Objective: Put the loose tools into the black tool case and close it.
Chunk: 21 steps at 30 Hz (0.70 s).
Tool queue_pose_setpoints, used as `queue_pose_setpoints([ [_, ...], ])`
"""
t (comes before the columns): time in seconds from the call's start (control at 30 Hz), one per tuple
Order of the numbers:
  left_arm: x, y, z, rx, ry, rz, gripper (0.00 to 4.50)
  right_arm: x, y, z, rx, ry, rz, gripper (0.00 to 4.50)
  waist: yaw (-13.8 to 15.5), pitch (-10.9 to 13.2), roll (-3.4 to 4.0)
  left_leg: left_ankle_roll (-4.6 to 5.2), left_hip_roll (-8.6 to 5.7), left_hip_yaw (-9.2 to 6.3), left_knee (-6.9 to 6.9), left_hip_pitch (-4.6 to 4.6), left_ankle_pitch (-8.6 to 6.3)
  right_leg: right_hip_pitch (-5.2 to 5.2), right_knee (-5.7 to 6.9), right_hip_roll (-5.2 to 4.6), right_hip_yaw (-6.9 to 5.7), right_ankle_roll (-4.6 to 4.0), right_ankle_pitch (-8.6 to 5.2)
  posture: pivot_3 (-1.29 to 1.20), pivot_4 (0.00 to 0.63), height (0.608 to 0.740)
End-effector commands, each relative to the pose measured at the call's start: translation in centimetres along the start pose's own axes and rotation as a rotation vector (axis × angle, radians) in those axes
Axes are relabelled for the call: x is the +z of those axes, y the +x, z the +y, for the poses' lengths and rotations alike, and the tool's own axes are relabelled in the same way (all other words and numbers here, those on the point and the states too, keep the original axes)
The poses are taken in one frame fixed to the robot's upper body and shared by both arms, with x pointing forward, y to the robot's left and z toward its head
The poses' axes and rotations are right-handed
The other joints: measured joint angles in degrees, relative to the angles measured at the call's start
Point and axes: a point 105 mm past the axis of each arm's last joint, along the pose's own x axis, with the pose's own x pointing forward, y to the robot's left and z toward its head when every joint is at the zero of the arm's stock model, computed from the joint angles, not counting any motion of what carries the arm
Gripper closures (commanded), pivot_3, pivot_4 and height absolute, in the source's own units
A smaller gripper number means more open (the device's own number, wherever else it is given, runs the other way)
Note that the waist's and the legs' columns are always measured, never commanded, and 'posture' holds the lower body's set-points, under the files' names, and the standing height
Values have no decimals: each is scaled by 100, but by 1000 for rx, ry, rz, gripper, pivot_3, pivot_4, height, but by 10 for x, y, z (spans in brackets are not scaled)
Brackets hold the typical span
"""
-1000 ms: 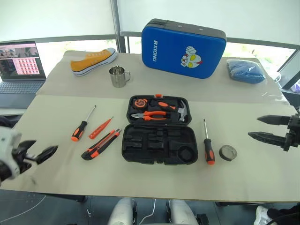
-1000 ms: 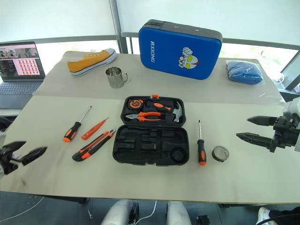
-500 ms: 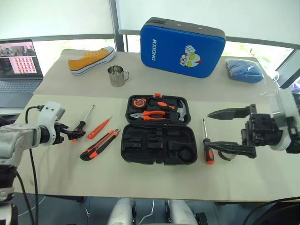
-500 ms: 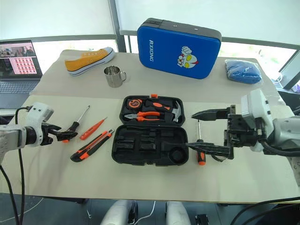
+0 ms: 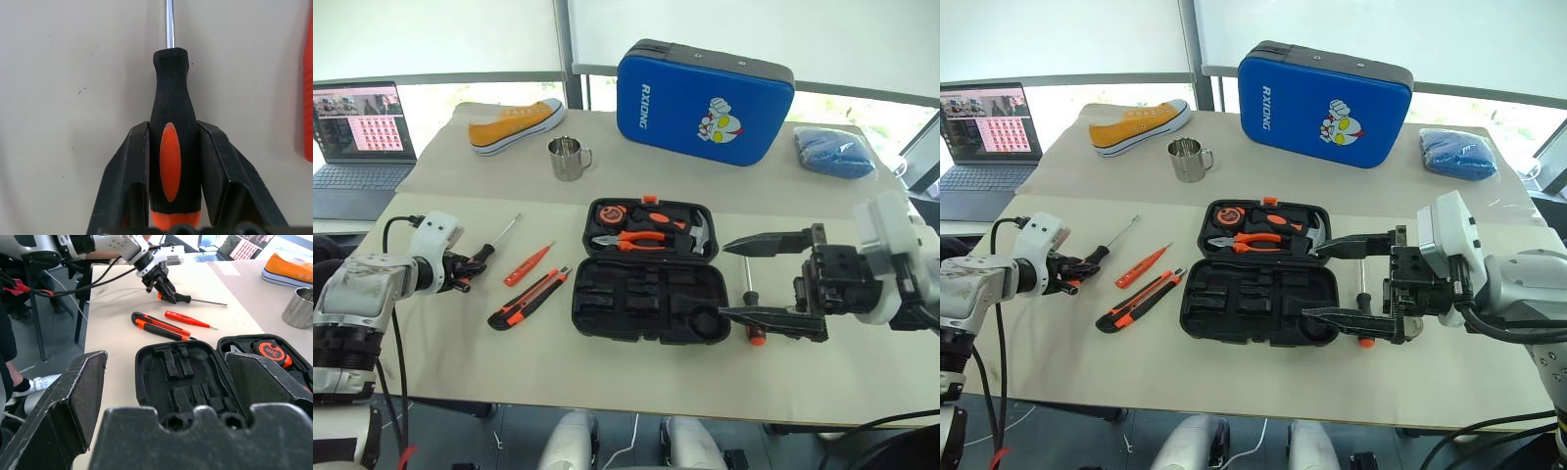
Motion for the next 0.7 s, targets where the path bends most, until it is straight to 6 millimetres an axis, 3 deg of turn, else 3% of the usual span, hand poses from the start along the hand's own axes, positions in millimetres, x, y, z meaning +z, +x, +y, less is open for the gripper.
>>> queue_pose_setpoints([
  [0.03, 71, -14, -22, -119, 155, -259, 3596, 7, -9, 1, -47, -30, 8, 0, 21, 11, -21, 0, 0, -3, 4, -6, 0, -1, 0, 0, -3, 0, 0, 0, 150, 739],
  [0.17, 113, -19, -84, -369, 446, -345, 3596, 1, -15, 4, -89, -7, 27, 0, 63, 15, -40, 0, -4, -16, 21, -38, 0, -10, -1, 1, -15, 7, 4, 0, 150, 739],
  [0.23, 116, -18, -101, -450, 530, -334, 3596, 0, -15, 6, -104, 0, 29, 0, 50, 13, -36, 2, -10, -14, 21, -39, -1, -9, -1, -1, -12, 11, 6, 0, 150, 739],
  [0.4, 109, 8, -169, -692, 815, -239, 3596, -7, -20, 13, -170, 28, 41, 0, 6, 9, -28, 6, -24, -12, 21, -34, -1, -4, -4, 9, -7, 15, 3, 0, 150, 739],
  [0.53, 99, 27, -196, -753, 908, -172, 3596, -7, -21, 17, -212, 35, 37, 0, -45, 10, -29, 7, -27, -13, 25, -37, 0, -5, -4, 18, 1, 15, 3, 0, 150, 739],
  [0.7, 93, 44, -204, -752, 965, -142, 3596, -8, -21, 21, -246, 46, 34, 0, -57, 10, -30, 7, -22, -16, 28, -37, 0, -6, -3, 21, 2, 16, 2, 0, 150, 739],
])
